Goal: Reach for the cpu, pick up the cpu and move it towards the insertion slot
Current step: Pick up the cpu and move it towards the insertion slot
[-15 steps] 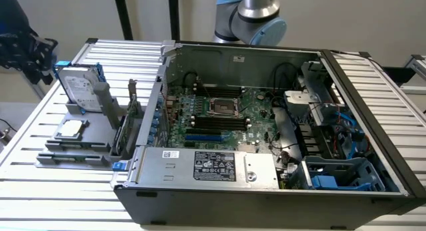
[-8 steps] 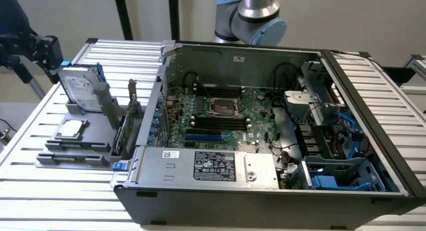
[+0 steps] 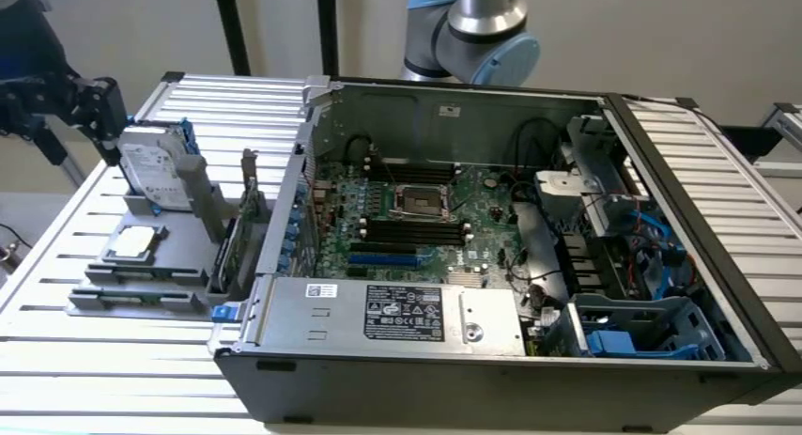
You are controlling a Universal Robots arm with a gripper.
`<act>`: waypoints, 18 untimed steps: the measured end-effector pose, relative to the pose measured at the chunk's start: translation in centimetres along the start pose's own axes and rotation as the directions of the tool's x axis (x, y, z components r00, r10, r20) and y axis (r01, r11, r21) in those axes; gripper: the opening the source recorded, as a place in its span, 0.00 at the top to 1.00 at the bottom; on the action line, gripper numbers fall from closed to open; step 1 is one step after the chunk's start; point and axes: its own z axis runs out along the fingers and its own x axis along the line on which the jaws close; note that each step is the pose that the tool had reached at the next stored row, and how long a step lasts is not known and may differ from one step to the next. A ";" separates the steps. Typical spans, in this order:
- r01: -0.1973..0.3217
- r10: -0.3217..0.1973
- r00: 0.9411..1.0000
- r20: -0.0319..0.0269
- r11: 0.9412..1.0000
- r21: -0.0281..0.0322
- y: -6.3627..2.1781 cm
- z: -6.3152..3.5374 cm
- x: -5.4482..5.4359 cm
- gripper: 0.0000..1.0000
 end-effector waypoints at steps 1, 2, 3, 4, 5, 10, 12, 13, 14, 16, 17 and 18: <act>0.000 0.000 1.000 0.000 1.000 0.000 -0.10 0.17 -0.1 0.35; 0.000 0.000 1.000 0.000 1.000 0.000 -0.21 0.35 -0.2 0.35; 0.000 0.000 1.000 0.000 1.000 0.000 -0.31 0.52 -0.2 0.35; 0.000 0.000 1.000 0.000 1.000 0.000 -0.42 0.71 -0.3 0.35; 0.000 0.000 1.000 0.000 1.000 0.000 -0.53 0.88 -0.3 0.35; 0.000 0.000 1.000 0.000 1.000 0.000 -1.06 1.78 -0.6 0.35; 0.000 0.000 1.000 0.000 1.000 0.000 -1.21 2.14 -0.7 0.35; 0.000 0.000 1.000 0.000 1.000 0.000 -1.22 2.32 -0.6 0.35; 0.000 0.000 1.000 0.000 1.000 0.000 -1.23 2.49 -0.6 0.35; 0.000 0.000 1.000 0.000 1.000 0.000 -1.27 2.86 -0.7 0.35; 0.000 0.000 1.000 0.000 1.000 0.000 -1.28 3.04 -0.6 0.35; 0.000 0.000 1.000 0.000 1.000 0.000 -1.30 3.22 -0.6 0.35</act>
